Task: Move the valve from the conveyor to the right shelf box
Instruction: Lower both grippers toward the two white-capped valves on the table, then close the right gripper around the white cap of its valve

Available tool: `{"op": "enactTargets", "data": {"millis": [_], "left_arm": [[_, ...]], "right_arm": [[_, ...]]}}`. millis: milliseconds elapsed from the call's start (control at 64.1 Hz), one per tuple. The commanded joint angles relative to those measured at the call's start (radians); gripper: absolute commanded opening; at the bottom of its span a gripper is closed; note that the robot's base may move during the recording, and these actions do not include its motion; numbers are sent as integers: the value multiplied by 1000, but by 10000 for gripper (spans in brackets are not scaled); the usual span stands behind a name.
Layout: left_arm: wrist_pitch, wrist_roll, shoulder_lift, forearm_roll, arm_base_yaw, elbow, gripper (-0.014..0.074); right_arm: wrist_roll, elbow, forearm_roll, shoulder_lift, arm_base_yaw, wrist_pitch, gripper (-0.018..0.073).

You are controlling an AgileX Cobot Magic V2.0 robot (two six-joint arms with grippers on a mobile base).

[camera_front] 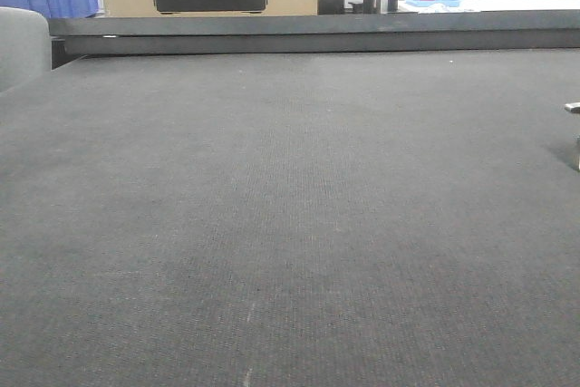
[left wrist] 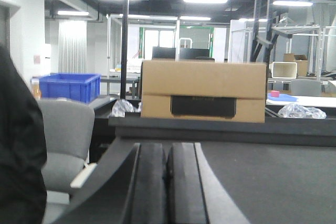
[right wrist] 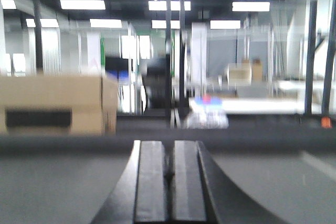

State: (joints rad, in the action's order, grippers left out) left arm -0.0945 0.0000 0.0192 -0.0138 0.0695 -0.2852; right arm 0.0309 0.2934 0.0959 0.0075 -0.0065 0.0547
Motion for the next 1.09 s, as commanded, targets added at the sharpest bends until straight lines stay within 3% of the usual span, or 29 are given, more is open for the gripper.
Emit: {"op": "enactTargets", "data": {"millis": [0,140,187,281,359,453,812,1077], "left_arm": [[-180,0,67,-45,2,-139,-109],[-262,0,212,-52,2,-285,11],[-270,0,257,-52,2,-317,100],[-284,0,354,-41,2,-358,300],[-284,0,416,-7,2,-378,465],[-282,0,475,37,-2,-384,619],[-262,0,505,39,-64,-389,589],[-458,0,653,14,-64,-558,533]], "right_arm": [[1,137,0,49,0,89,-36],[1,303,0,206,0,197,258],[1,349,0,270,0,222,370],[1,407,-1,387,0,231,508],[1,430,-1,484,0,215,571],[1,431,-1,574,0,165,559],[1,446,-1,782,0,203,559],[1,756,-16,972,0,622,559]]}}
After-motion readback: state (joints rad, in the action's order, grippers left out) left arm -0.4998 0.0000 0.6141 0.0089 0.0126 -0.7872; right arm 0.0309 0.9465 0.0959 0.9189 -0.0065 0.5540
